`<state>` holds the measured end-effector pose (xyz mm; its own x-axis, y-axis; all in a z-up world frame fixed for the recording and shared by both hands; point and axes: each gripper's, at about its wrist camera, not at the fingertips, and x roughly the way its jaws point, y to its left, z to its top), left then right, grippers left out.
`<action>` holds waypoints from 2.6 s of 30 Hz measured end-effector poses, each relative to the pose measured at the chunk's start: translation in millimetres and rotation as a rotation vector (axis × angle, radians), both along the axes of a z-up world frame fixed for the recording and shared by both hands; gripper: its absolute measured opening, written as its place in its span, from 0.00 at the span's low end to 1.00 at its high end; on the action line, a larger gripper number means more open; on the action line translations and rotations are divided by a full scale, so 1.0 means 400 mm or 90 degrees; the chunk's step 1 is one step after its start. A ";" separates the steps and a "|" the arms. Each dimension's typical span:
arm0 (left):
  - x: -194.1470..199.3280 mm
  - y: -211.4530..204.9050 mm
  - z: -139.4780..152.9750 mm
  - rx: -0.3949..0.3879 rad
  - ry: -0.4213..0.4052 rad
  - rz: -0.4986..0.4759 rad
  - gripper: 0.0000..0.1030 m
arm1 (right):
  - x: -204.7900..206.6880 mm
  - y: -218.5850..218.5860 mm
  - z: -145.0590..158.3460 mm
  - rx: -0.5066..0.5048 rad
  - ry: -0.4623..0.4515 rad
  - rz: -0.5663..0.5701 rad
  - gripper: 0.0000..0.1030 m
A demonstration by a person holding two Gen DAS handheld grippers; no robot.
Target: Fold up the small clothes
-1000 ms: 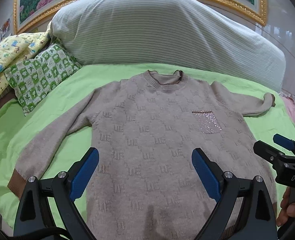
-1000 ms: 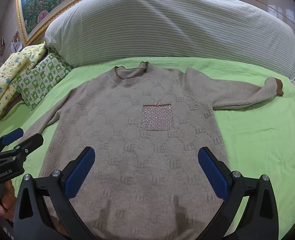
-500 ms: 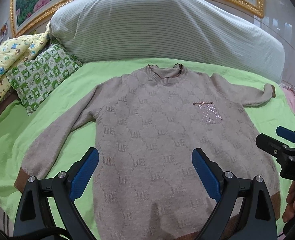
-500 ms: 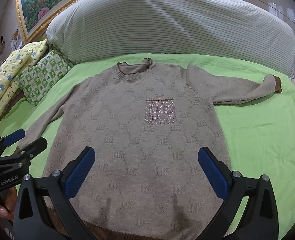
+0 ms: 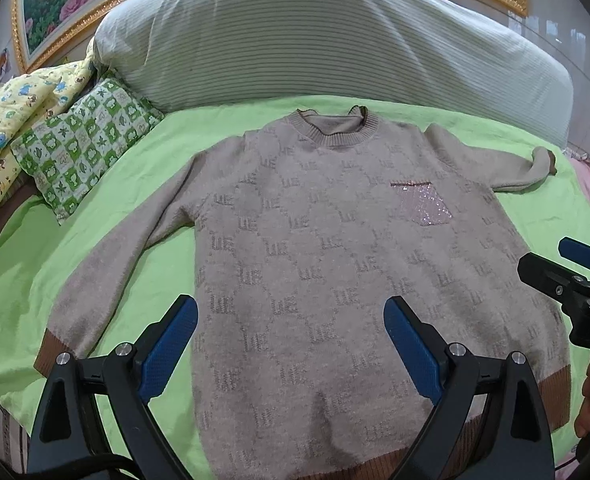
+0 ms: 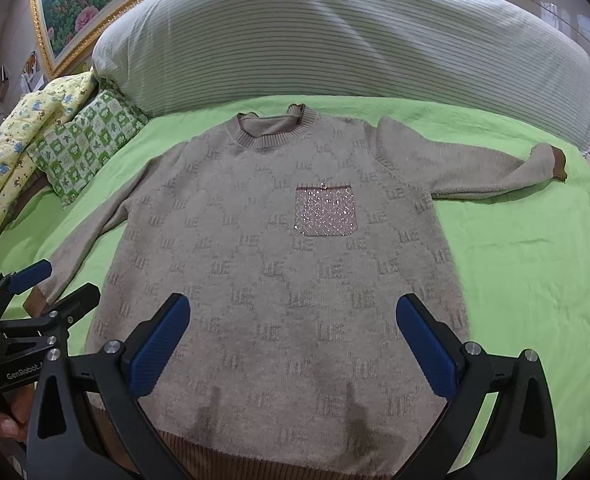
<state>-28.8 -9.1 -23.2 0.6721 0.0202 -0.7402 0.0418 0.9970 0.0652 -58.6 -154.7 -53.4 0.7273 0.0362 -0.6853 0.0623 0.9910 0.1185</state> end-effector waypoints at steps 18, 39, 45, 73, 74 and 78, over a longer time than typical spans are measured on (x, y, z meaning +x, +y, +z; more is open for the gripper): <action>0.003 -0.013 -0.002 0.003 0.007 -0.005 0.92 | -0.003 -0.006 -0.008 0.004 0.010 0.002 1.00; 0.010 -0.002 -0.007 -0.003 0.012 -0.001 0.92 | 0.005 0.007 -0.013 0.006 0.018 0.006 1.00; 0.017 -0.002 -0.011 -0.004 0.015 -0.001 0.92 | 0.007 0.006 -0.013 0.008 0.018 0.005 1.00; 0.241 0.013 -0.076 -0.039 0.077 0.025 0.92 | 0.113 -0.327 -0.054 0.095 0.051 -0.157 1.00; 0.262 0.012 -0.080 -0.039 0.079 0.027 0.92 | 0.120 -0.364 -0.056 0.107 0.050 -0.177 1.00; 0.334 0.006 -0.090 -0.037 0.086 0.029 0.92 | 0.141 -0.507 -0.057 0.149 0.038 -0.255 1.00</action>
